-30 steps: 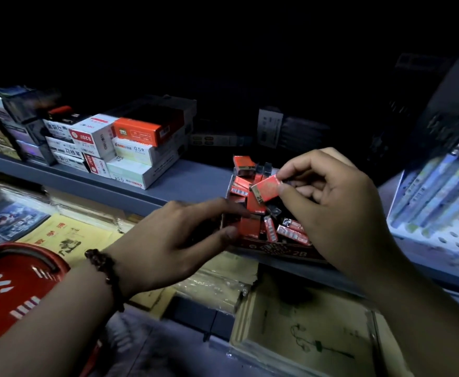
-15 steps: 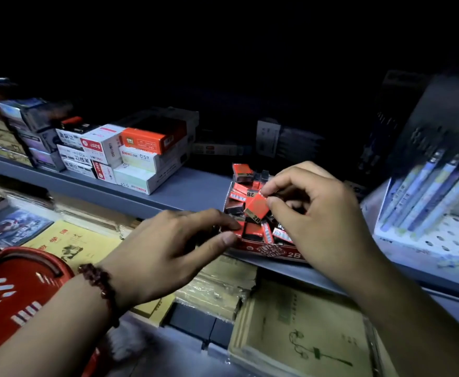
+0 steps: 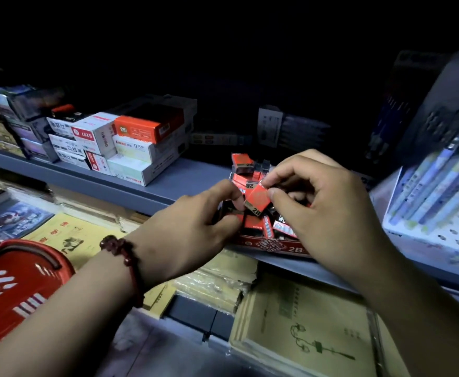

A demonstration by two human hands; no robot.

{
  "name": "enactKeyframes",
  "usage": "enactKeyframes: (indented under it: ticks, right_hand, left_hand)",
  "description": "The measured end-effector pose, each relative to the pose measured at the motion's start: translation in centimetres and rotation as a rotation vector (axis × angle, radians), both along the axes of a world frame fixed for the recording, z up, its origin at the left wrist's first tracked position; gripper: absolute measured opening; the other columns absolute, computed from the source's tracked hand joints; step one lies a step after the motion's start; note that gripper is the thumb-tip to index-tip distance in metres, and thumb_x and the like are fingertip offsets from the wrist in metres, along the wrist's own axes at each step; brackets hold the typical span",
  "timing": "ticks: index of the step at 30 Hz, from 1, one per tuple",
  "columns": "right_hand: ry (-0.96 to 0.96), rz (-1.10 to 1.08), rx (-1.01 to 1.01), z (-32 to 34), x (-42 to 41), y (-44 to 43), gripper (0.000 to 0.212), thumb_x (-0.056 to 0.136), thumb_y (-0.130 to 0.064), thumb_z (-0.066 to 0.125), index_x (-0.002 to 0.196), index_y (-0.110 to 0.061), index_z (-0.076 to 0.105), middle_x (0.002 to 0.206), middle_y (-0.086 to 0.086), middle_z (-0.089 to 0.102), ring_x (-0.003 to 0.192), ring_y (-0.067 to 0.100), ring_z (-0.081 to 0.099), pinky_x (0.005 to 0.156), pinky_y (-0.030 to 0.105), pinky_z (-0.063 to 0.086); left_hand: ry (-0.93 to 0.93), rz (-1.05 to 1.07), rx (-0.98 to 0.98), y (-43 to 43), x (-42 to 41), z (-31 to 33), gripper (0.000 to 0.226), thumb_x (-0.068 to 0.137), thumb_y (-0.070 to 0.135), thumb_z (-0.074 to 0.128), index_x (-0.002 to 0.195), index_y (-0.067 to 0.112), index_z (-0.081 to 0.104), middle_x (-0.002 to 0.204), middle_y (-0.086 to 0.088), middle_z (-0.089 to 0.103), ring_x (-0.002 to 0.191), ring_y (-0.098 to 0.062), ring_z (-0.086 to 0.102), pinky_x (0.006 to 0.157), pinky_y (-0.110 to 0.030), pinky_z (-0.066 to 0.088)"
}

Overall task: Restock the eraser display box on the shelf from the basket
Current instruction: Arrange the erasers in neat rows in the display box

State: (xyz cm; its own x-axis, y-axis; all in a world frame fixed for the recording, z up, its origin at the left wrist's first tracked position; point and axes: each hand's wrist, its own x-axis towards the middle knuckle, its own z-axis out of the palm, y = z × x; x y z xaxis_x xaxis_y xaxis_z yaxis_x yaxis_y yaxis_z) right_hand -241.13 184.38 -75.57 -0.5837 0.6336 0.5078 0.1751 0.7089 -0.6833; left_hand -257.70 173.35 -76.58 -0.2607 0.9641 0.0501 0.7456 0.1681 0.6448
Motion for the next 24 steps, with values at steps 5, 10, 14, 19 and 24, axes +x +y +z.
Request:
enactKeyframes:
  ticks: [5,10,14,19,24]
  right_hand:
    - [0.007,-0.012,-0.002,0.0,-0.1,-0.1,0.021,0.089,-0.004,0.071,0.087,-0.024,0.073,0.097,-0.011,0.062,0.08,0.016,0.064,0.073,0.037,0.054]
    - [0.013,-0.006,-0.016,0.0,0.0,-0.2,0.021,0.089,-0.003,0.07,0.085,-0.023,0.073,0.095,-0.01,0.062,0.077,0.018,0.064,0.07,0.033,0.053]
    - [-0.008,-0.014,0.001,0.1,-0.1,-0.2,0.022,0.088,-0.003,0.071,0.083,-0.025,0.072,0.093,-0.011,0.062,0.076,0.014,0.063,0.07,0.029,0.053]
    - [-0.017,-0.018,-0.009,0.1,-0.1,-0.5,0.022,0.088,-0.003,0.071,0.083,-0.024,0.072,0.093,-0.011,0.061,0.074,0.014,0.062,0.068,0.026,0.052]
    - [-0.011,-0.019,-0.01,0.0,-0.2,-0.3,0.02,0.088,-0.003,0.071,0.084,-0.022,0.073,0.093,-0.01,0.062,0.073,0.016,0.062,0.067,0.027,0.051]
  left_hand:
    - [-0.144,-0.026,-0.023,0.4,-0.6,0.8,0.002,0.094,0.025,0.059,0.093,0.025,0.057,0.066,-0.008,0.064,0.051,-0.015,0.044,0.055,-0.031,0.038]
    - [0.001,0.02,-0.019,-0.4,-1.4,1.7,0.009,0.09,0.043,0.07,0.098,0.04,0.068,0.063,0.007,0.068,0.05,-0.004,0.054,0.051,-0.02,0.041]
    - [0.198,0.022,-0.125,-0.8,-1.1,2.5,0.028,0.084,0.068,0.058,0.107,0.053,0.061,0.071,0.021,0.071,0.056,0.003,0.059,0.061,-0.029,0.049]
    - [0.074,-0.046,-0.195,-0.3,-0.5,3.6,0.022,0.091,0.047,0.067,0.11,0.04,0.06,0.073,0.014,0.076,0.046,0.001,0.052,0.05,-0.015,0.038]
    - [0.045,-0.066,-0.244,0.2,-0.5,4.4,0.02,0.091,0.042,0.07,0.109,0.037,0.064,0.073,0.01,0.077,0.04,0.002,0.047,0.043,-0.012,0.034]
